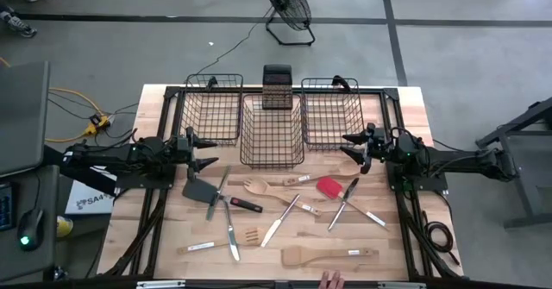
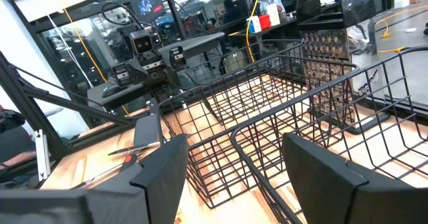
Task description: Pick & Place Kitchen Items
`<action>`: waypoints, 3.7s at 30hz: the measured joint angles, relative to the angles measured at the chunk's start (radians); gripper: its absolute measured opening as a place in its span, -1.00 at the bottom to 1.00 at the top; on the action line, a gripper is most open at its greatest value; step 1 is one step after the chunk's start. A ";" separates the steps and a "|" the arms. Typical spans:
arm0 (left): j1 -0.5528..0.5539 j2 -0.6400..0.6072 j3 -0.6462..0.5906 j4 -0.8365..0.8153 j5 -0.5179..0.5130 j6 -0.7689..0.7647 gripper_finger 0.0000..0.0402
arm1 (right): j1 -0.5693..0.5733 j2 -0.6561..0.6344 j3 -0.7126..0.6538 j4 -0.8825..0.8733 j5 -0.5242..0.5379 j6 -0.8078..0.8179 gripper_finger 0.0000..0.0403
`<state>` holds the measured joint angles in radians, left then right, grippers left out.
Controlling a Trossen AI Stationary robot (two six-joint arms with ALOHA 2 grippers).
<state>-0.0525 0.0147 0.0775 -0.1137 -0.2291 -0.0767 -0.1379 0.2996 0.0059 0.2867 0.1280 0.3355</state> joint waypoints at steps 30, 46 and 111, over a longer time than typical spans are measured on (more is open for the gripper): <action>0.000 0.000 0.000 0.000 0.000 0.000 0.18 | 0.000 0.000 0.000 0.000 0.000 0.000 0.17; 0.000 0.000 0.000 0.000 0.000 0.000 0.18 | 0.000 0.000 0.000 0.000 0.000 0.000 0.17; 0.000 0.000 0.000 0.000 0.000 0.000 0.18 | 0.225 0.354 0.596 -0.755 -0.223 -0.188 0.17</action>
<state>-0.0527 0.0148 0.0775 -0.1138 -0.2288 -0.0767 0.0872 0.6533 0.6022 -0.4681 -0.0949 0.1478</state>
